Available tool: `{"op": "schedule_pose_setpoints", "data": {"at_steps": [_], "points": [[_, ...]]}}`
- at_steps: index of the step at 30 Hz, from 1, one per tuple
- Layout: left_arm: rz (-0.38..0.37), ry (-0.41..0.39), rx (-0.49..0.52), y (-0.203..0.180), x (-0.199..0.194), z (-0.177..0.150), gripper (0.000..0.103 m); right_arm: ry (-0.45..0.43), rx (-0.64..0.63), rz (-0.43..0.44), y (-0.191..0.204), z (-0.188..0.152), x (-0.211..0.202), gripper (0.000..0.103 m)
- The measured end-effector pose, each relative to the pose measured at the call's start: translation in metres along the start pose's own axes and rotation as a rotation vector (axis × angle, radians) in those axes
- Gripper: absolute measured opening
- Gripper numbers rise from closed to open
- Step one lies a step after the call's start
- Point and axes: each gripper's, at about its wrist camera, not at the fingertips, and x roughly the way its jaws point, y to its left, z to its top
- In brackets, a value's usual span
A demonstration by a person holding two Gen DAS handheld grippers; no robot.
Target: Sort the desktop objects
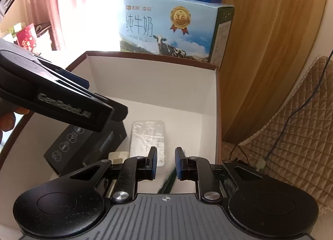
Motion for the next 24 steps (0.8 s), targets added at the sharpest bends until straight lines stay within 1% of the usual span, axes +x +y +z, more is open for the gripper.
{"op": "schedule_pose_setpoints", "data": {"at_steps": [1,2,3,5,7,8,9,10,11,12,14,16,18,24], "points": [[-0.001,0.0,-0.005,0.001,-0.003,-0.001,0.074,-0.004,0.002,0.01,0.0,-0.001,-0.003,0.018],[0.0,-0.001,-0.011,0.002,-0.007,-0.003,0.076,-0.009,0.005,0.015,0.0,-0.003,-0.006,0.027],[0.001,-0.003,-0.015,0.003,-0.01,-0.005,0.077,-0.016,0.009,0.019,0.0,-0.005,-0.01,0.044],[0.004,-0.009,-0.027,0.004,-0.02,-0.01,0.079,-0.047,0.023,0.032,0.001,-0.01,-0.02,0.061],[0.009,-0.017,-0.038,0.006,-0.031,-0.016,0.079,-0.063,0.038,0.052,0.003,-0.015,-0.031,0.066],[0.015,-0.02,-0.042,0.007,-0.036,-0.018,0.08,-0.068,0.047,0.058,0.004,-0.018,-0.035,0.07],[0.023,-0.027,-0.048,0.007,-0.041,-0.022,0.082,-0.076,0.057,0.065,0.005,-0.02,-0.041,0.077],[0.03,-0.032,-0.054,0.007,-0.047,-0.025,0.084,-0.086,0.067,0.072,0.005,-0.022,-0.046,0.081],[0.036,-0.039,-0.062,0.008,-0.052,-0.028,0.085,-0.101,0.076,0.076,0.006,-0.025,-0.052,0.089],[0.039,-0.045,-0.068,0.008,-0.058,-0.031,0.086,-0.115,0.082,0.078,0.007,-0.028,-0.058,0.094],[0.049,-0.054,-0.08,0.009,-0.07,-0.037,0.086,-0.141,0.091,0.077,0.011,-0.032,-0.071,0.101],[0.061,-0.068,-0.09,0.011,-0.083,-0.044,0.088,-0.153,0.101,0.078,0.016,-0.035,-0.082,0.101],[0.077,-0.083,-0.1,0.012,-0.097,-0.051,0.093,-0.16,0.111,0.082,0.02,-0.037,-0.093,0.101],[0.1,-0.117,-0.148,0.02,-0.133,-0.076,0.096,-0.183,0.15,0.097,0.034,-0.048,-0.118,0.101]]}}
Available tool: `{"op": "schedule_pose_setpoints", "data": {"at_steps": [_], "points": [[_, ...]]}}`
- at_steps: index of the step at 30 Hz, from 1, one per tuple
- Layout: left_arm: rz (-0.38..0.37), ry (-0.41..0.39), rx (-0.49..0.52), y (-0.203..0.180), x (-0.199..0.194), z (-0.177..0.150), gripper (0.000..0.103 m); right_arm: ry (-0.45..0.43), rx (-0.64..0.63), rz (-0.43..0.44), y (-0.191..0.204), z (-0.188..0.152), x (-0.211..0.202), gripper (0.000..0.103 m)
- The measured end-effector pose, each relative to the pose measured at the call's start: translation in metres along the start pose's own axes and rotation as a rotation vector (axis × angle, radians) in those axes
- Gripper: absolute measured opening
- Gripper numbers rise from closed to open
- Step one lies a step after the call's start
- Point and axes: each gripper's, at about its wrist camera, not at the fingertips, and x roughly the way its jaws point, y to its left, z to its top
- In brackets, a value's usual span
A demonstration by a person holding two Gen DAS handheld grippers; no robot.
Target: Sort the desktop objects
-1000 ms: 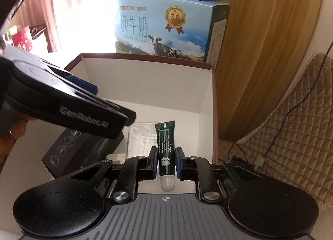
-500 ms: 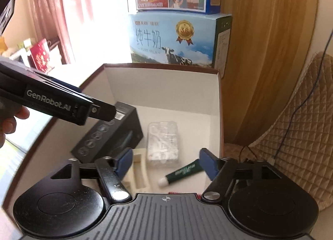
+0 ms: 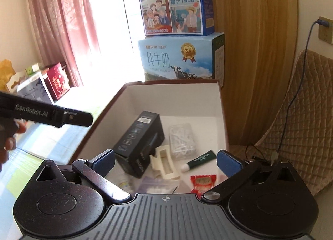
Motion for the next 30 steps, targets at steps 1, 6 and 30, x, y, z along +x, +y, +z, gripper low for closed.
{"op": "schedule_pose_setpoints", "data": {"at_steps": [1,6,30], "points": [[0.005,-0.004,-0.004,0.002,-0.006,-0.004,0.097,-0.005,0.01,0.003,0.002,-0.002,-0.004,0.101],[0.043,-0.016,-0.002,0.006,-0.032,-0.024,0.1,-0.022,0.07,0.002,0.014,-0.014,-0.027,0.101],[0.068,-0.02,0.007,0.029,-0.142,-0.127,0.102,0.007,0.143,-0.083,0.083,-0.086,-0.107,0.101]]}}
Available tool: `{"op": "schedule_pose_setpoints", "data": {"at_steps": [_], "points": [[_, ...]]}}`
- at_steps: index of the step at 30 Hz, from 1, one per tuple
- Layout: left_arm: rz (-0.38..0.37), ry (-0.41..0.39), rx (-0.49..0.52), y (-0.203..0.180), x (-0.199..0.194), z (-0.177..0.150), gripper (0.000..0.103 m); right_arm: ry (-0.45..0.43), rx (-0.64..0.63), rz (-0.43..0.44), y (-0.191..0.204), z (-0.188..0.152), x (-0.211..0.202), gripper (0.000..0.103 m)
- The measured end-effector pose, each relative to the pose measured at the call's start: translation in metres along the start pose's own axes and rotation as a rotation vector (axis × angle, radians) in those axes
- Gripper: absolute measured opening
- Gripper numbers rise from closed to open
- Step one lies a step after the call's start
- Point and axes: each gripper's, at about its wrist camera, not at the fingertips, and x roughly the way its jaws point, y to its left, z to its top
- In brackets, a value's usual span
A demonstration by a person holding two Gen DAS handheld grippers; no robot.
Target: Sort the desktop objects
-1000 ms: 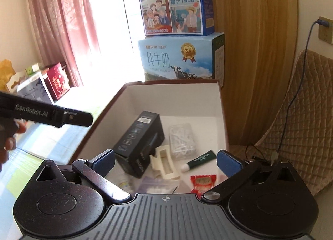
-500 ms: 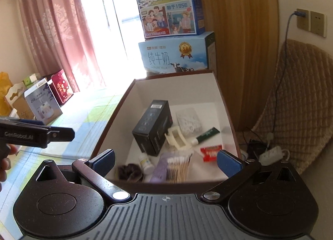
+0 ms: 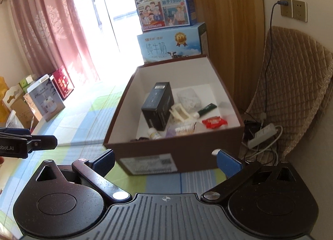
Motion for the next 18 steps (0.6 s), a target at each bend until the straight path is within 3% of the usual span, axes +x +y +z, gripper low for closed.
{"op": "schedule_pose_setpoints", "data": {"at_steps": [18], "points": [[0.003,0.059,0.013,0.008,-0.044,-0.06,0.102,0.059,-0.031,0.001,0.044,-0.047,-0.031,0.101]]}}
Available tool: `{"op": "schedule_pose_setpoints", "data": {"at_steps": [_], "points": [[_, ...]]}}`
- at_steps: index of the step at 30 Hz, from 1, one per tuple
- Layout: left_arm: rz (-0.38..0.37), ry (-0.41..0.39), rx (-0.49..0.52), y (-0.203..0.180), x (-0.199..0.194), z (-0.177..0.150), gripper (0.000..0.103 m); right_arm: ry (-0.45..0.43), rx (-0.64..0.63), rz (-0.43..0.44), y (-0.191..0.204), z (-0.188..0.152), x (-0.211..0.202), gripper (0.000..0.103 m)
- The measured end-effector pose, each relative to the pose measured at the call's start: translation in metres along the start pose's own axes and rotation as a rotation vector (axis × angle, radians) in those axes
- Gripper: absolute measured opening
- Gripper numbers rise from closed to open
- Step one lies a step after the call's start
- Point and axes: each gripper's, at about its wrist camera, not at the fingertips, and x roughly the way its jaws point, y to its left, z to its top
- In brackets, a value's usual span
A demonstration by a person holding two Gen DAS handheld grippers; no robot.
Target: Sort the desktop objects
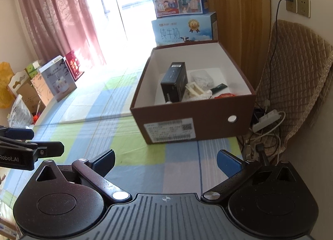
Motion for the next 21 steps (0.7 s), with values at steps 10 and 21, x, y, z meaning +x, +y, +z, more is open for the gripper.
{"op": "schedule_pose_setpoints", "data": {"at_steps": [10,21], "points": [[0.015,0.022,0.009,0.01,-0.011,-0.026,0.102,0.036,-0.02,-0.007,0.023,-0.021,-0.003,0.101],[0.015,0.058,0.017,0.021,-0.013,-0.046,0.102,0.074,-0.005,-0.027,0.035,-0.038,-0.004,0.101]]}}
